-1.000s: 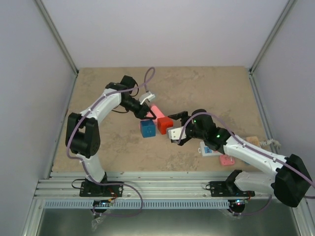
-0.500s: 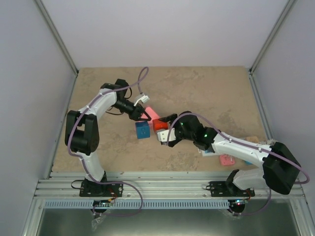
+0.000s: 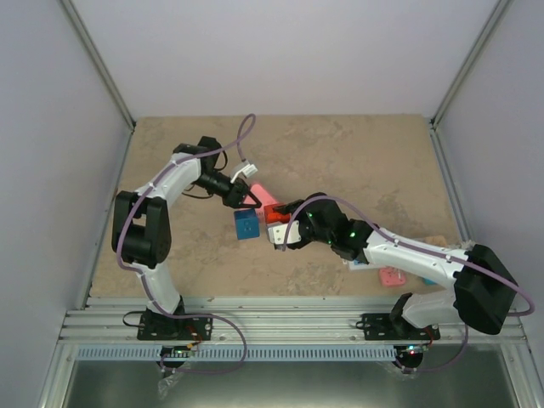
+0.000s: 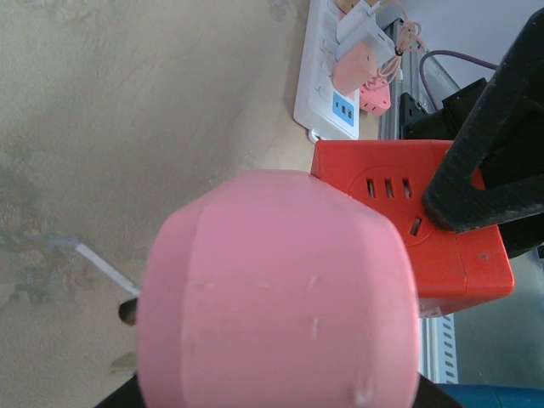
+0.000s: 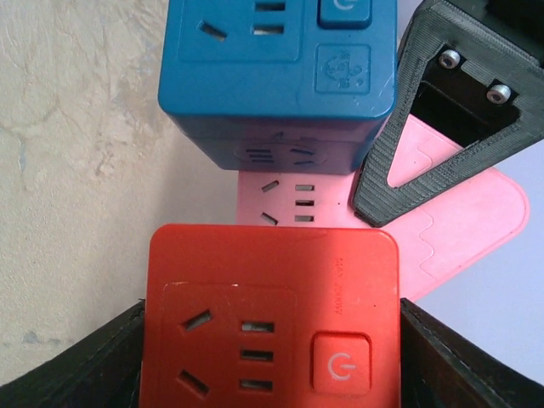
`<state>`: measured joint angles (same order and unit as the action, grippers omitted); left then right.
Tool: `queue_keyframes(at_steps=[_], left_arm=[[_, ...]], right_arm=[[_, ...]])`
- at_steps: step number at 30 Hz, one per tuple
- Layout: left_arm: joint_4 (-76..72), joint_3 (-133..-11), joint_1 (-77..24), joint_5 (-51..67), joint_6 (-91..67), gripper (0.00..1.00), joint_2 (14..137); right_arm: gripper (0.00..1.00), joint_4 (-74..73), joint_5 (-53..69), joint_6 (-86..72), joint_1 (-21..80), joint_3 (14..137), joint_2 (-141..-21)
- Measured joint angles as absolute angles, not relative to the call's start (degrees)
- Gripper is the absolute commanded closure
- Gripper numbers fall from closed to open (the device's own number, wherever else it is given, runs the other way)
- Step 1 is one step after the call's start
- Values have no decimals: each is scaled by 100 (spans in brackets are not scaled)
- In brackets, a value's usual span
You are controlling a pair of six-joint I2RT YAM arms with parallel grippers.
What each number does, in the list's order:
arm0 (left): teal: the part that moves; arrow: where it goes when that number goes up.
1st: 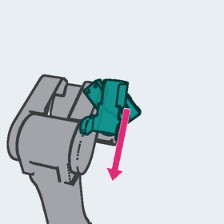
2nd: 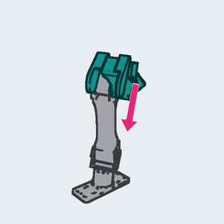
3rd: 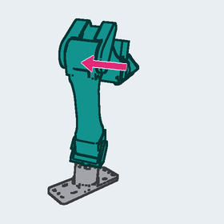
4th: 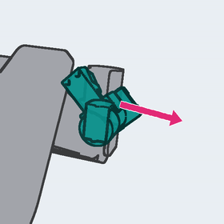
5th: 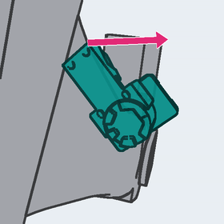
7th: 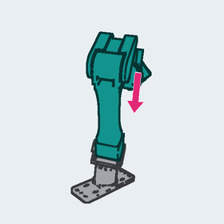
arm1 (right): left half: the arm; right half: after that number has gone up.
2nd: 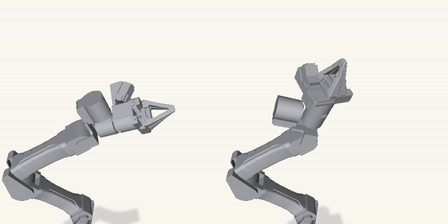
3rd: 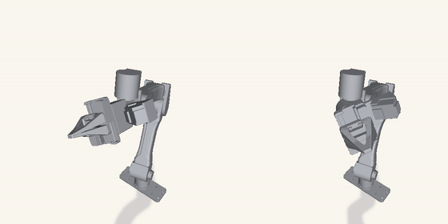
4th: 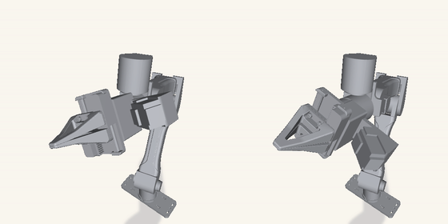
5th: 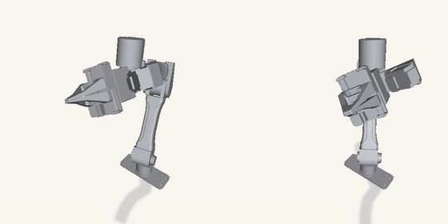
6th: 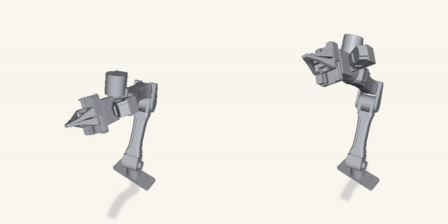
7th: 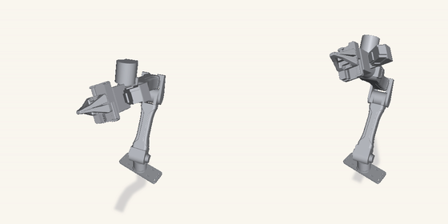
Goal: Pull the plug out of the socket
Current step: Remove the plug from the socket.
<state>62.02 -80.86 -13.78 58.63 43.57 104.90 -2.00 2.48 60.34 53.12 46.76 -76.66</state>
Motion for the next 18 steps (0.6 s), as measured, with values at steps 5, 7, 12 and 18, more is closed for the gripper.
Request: queue_keyframes(at_steps=[5, 7, 12, 18], left_arm=[[6243, -8086, -1385, 5887, 4370, 100, 10490], [6250, -8086, -1385, 5889, 4370, 100, 10488], [6237, -8086, -1382, 5885, 4388, 100, 10490], [6200, -8086, -1382, 5887, 4414, 100, 10488]], right_arm=[[35, -5, 47, 6099, 5382, 4563, -7666], [36, 71, -25, 6160, 5411, 4515, -7666], [48, 279, -193, 6217, 5470, 4399, -7666], [58, 327, -311, 6292, 5513, 4375, -7666]])
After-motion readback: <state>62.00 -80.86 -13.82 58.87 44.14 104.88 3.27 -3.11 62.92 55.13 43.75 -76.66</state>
